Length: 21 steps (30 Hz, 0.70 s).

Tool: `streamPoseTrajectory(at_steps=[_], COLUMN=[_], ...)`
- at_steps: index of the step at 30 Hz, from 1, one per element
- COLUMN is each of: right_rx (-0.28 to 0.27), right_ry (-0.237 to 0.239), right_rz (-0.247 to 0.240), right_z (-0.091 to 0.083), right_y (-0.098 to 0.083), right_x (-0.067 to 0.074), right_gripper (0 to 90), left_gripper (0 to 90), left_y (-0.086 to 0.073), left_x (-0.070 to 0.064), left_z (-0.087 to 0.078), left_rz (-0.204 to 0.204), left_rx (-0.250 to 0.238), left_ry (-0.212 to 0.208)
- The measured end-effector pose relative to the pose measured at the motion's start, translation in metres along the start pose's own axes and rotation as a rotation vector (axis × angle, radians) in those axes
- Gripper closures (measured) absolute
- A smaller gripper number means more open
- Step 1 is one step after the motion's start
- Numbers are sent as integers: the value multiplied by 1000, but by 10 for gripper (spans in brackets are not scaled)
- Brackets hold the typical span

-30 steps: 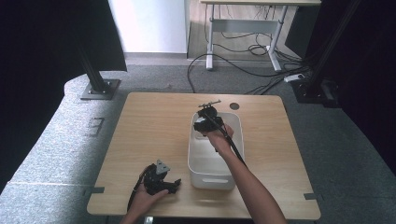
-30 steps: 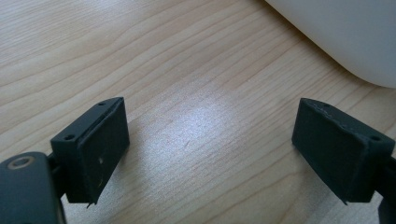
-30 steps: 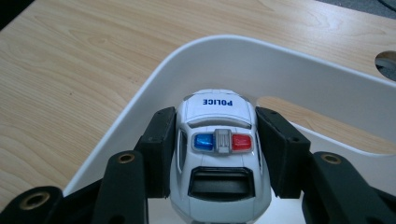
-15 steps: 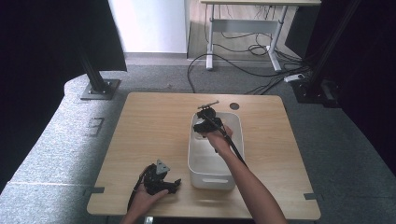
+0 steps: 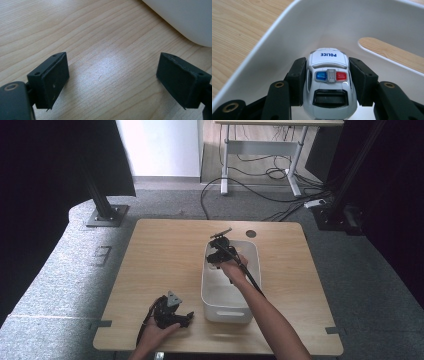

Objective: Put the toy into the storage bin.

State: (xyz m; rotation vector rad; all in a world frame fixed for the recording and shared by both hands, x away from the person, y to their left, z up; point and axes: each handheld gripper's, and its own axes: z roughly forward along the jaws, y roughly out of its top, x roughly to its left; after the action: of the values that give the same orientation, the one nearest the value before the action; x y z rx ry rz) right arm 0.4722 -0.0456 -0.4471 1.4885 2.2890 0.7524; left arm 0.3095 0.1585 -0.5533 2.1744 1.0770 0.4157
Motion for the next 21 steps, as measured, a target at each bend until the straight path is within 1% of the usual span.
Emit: streamPoseTrajectory(at_steps=[2, 6, 11, 16, 19, 21], right_rx=[11, 31, 61, 81, 100, 111], right_ry=[5, 7, 25, 14, 10, 15], right_rz=[15, 18, 38, 33, 39, 46], right_z=[3, 8, 15, 19, 23, 25], right_y=[0, -2, -3, -5, -6, -6], right_x=[-2, -2, -5, -5, -7, -8], right_gripper=[502, 502, 502, 502, 502, 501], left_gripper=[113, 113, 113, 113, 113, 115], left_y=[0, 0, 0, 0, 0, 0], left_x=[0, 0, 0, 0, 0, 0], left_z=[0, 0, 0, 0, 0, 0], left_rz=[0, 0, 0, 1, 0, 1], left_rx=[0, 0, 0, 0, -2, -2], left_ry=[0, 0, 0, 1, 0, 0])
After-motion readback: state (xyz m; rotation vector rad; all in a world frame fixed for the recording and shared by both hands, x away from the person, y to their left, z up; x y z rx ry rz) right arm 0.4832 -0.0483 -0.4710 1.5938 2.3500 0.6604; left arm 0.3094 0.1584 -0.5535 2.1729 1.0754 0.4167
